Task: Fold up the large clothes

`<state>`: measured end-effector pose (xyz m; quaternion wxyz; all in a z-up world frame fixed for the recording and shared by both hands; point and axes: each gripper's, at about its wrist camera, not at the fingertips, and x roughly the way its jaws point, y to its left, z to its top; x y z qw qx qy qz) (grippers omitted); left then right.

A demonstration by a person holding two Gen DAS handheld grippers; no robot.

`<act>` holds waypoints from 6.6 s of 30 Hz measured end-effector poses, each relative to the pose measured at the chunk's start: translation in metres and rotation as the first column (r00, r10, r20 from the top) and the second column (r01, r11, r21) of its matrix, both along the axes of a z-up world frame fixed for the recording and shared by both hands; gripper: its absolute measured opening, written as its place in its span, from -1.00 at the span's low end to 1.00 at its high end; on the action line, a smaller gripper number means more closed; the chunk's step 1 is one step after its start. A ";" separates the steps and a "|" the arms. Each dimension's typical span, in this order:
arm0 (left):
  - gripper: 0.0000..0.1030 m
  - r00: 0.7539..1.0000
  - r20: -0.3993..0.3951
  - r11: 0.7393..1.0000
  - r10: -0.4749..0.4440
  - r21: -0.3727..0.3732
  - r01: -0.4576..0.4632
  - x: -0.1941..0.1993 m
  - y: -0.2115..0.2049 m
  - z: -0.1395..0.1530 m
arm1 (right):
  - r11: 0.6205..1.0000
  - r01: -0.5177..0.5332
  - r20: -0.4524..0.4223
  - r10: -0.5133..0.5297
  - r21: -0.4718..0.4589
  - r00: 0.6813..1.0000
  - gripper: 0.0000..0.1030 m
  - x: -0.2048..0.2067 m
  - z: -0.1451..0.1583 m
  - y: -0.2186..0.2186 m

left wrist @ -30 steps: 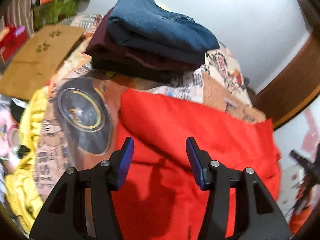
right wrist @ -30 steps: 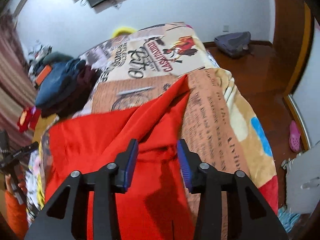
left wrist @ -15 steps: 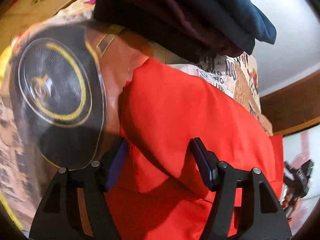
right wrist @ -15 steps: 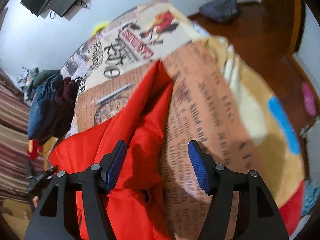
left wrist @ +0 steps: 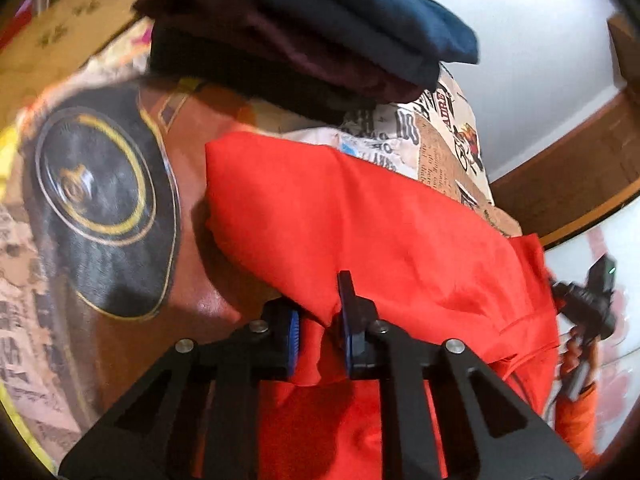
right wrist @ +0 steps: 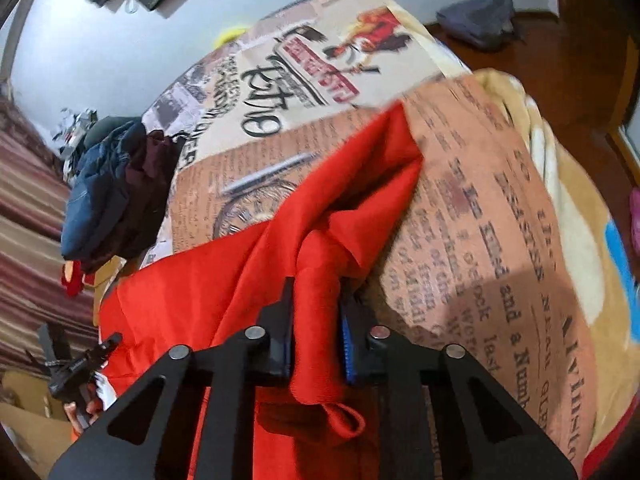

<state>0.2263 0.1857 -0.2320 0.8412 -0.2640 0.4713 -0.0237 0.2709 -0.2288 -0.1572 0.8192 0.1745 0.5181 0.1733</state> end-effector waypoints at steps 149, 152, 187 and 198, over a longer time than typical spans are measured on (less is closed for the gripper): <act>0.19 0.992 -0.119 0.964 0.029 0.267 0.004 -0.086 -0.004 -0.021 | 0.978 -0.046 0.087 0.064 -0.202 0.994 0.08 -0.122 0.002 -0.001; 0.19 0.994 -0.103 0.954 0.036 0.299 -0.004 -0.082 -0.005 -0.016 | 0.981 -0.014 0.112 0.037 -0.195 0.993 0.08 -0.119 0.003 0.001; -0.96 0.965 0.260 0.980 0.033 0.180 -0.082 0.047 0.021 0.140 | 1.000 -0.002 0.348 -0.006 0.022 0.938 -0.80 0.007 0.089 0.024; 0.29 0.955 0.253 0.913 0.154 0.334 -0.236 0.086 0.038 0.120 | 0.988 0.140 0.299 -0.115 -0.063 0.947 -0.28 0.062 0.084 0.025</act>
